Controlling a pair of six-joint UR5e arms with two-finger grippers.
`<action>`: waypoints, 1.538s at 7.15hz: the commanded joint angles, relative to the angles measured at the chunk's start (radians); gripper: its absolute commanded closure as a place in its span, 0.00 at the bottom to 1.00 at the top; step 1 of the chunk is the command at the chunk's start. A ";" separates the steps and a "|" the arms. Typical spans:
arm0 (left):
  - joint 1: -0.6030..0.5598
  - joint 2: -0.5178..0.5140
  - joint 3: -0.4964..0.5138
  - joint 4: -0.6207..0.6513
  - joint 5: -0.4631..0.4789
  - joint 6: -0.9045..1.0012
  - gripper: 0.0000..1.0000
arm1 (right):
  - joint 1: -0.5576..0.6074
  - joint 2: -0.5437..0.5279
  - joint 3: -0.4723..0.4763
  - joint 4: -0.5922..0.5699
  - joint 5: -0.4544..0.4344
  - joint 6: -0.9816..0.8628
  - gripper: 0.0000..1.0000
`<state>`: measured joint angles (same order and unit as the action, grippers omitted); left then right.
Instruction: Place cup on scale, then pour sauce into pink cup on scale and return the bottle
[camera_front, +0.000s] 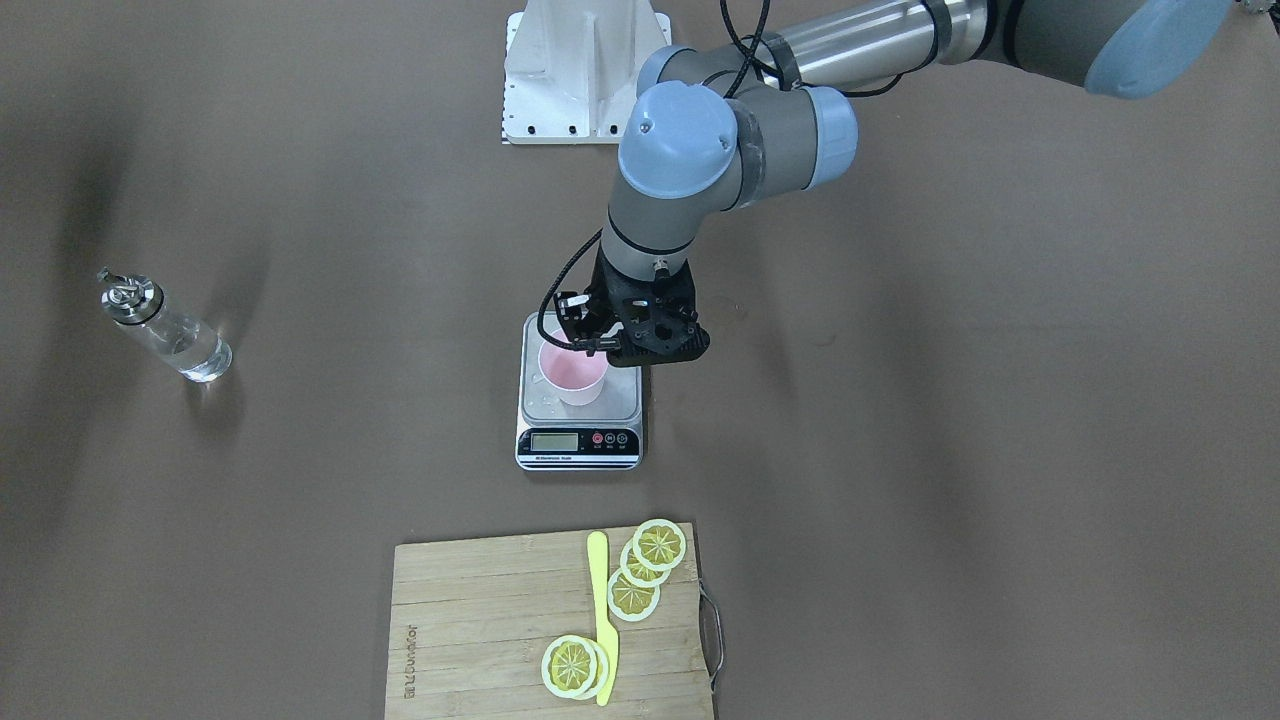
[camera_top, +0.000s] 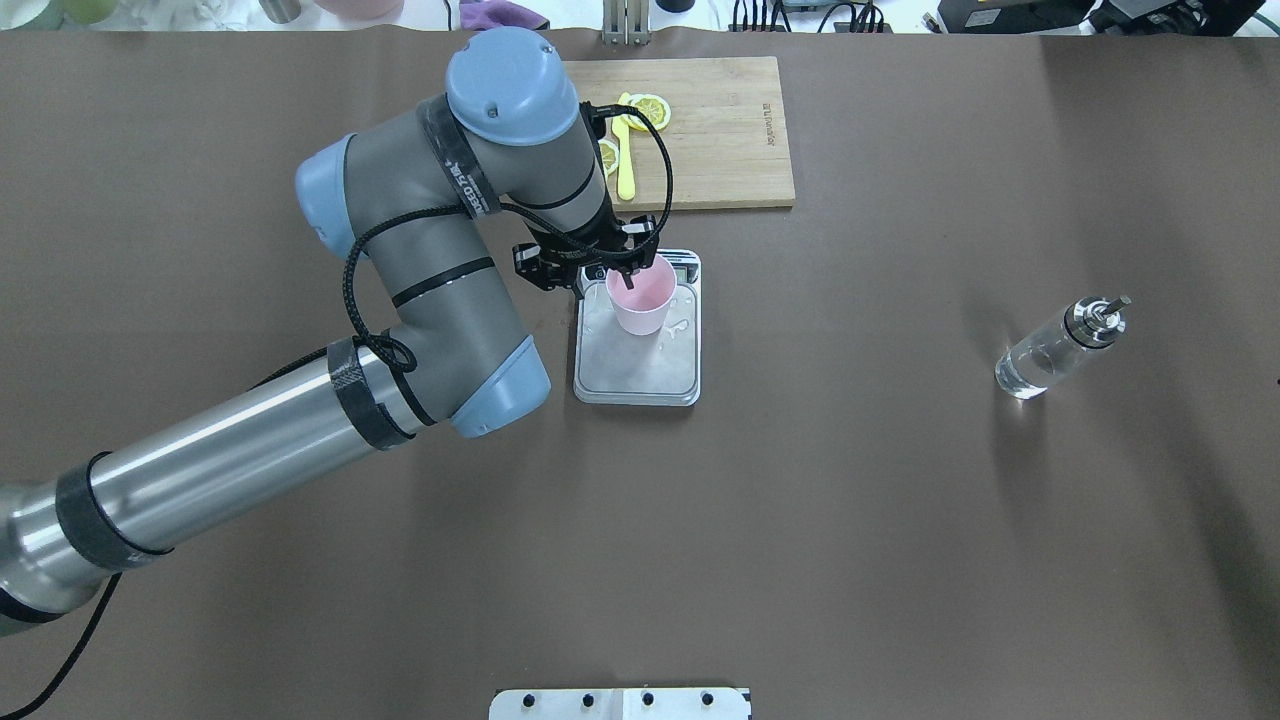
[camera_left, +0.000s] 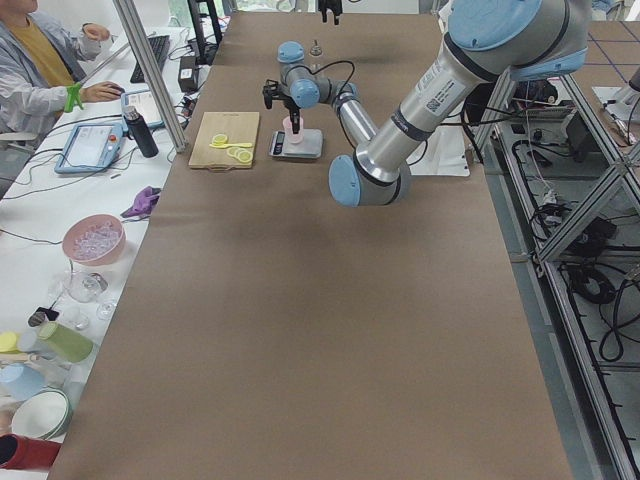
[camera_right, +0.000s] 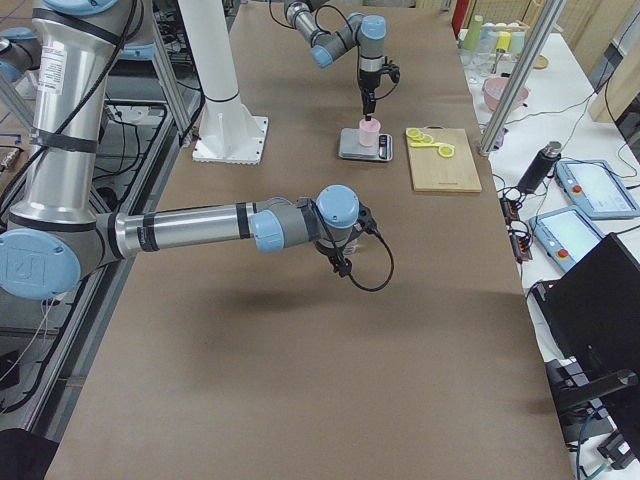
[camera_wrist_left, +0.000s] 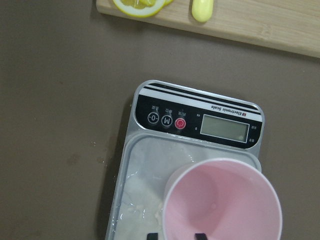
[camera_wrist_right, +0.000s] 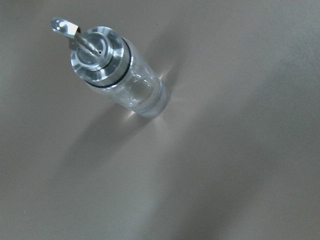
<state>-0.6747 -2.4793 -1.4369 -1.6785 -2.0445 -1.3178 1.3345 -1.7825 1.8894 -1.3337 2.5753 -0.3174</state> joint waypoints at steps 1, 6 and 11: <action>-0.077 0.040 -0.086 0.015 -0.009 0.011 0.04 | -0.020 -0.018 -0.059 0.238 0.022 0.004 0.00; -0.233 0.267 -0.290 0.092 -0.031 0.264 0.04 | -0.032 0.012 -0.159 0.428 0.117 0.006 0.00; -0.533 0.578 -0.413 0.238 -0.122 1.082 0.04 | -0.060 0.084 -0.233 0.464 0.114 0.007 0.06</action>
<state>-1.1195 -1.9620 -1.8538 -1.4449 -2.1018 -0.4120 1.2779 -1.7148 1.6698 -0.8709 2.6896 -0.3108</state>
